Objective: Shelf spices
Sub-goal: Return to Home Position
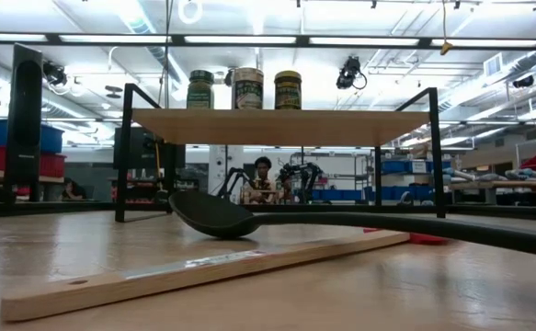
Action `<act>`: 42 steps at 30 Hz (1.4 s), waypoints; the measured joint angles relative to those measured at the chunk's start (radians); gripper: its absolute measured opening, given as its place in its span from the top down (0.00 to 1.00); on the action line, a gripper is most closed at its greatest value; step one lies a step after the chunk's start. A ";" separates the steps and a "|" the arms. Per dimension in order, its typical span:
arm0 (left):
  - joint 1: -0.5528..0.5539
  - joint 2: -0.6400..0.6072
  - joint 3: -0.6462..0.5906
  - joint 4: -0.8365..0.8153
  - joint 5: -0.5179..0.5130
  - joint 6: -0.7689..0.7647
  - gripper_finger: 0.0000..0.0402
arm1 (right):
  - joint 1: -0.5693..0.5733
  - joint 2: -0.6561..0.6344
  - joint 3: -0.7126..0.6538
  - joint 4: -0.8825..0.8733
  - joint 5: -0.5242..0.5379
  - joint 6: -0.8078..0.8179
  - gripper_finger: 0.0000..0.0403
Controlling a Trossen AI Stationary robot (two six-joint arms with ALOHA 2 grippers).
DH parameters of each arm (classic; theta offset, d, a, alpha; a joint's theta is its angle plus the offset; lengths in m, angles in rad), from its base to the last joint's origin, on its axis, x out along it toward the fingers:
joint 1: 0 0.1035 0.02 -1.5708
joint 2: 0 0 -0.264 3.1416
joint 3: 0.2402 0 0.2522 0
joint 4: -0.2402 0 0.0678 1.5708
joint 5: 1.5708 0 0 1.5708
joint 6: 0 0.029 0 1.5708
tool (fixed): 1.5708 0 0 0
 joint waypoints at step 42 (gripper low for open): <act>-0.001 -0.900 -1.823 1.331 0.269 -0.052 0.30 | 0.050 -0.785 -0.959 0.431 -0.052 0.132 1.00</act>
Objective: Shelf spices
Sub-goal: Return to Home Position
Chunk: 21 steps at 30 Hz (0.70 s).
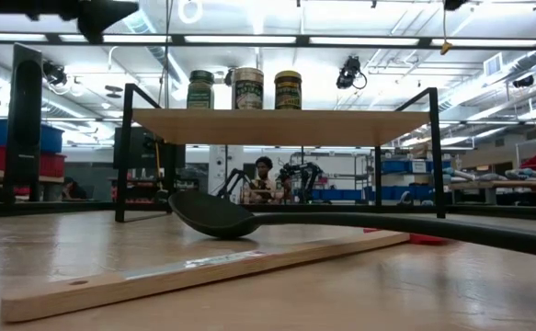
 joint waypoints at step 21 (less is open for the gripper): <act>0.000 -0.261 -0.079 -0.224 -0.088 -0.001 0.30 | 0.000 -0.366 -0.227 -0.043 -0.107 0.086 1.00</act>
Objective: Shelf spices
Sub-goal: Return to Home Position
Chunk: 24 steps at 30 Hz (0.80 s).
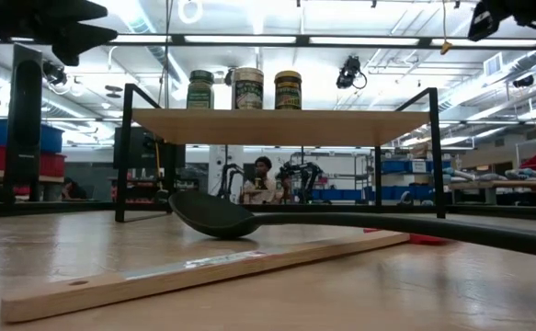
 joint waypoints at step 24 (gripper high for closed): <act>0.000 -0.005 -0.112 0.064 -0.008 -0.014 0.30 | -0.063 -0.154 -0.217 0.045 -0.068 0.076 1.00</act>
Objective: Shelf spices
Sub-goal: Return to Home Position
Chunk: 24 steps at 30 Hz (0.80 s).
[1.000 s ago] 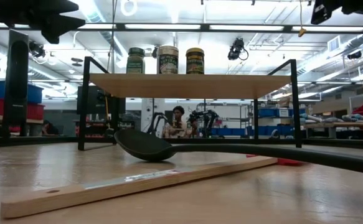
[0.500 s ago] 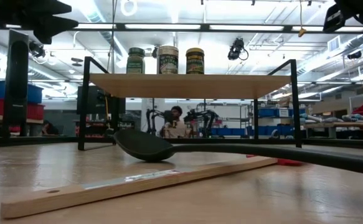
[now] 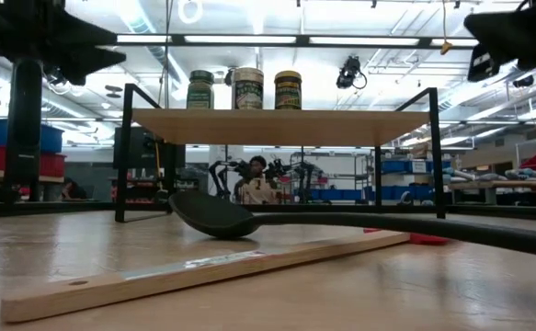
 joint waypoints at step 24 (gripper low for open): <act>0.000 0.000 -0.155 0.108 0.072 -0.016 0.30 | -0.168 0.002 -0.019 -0.110 -0.190 0.106 1.00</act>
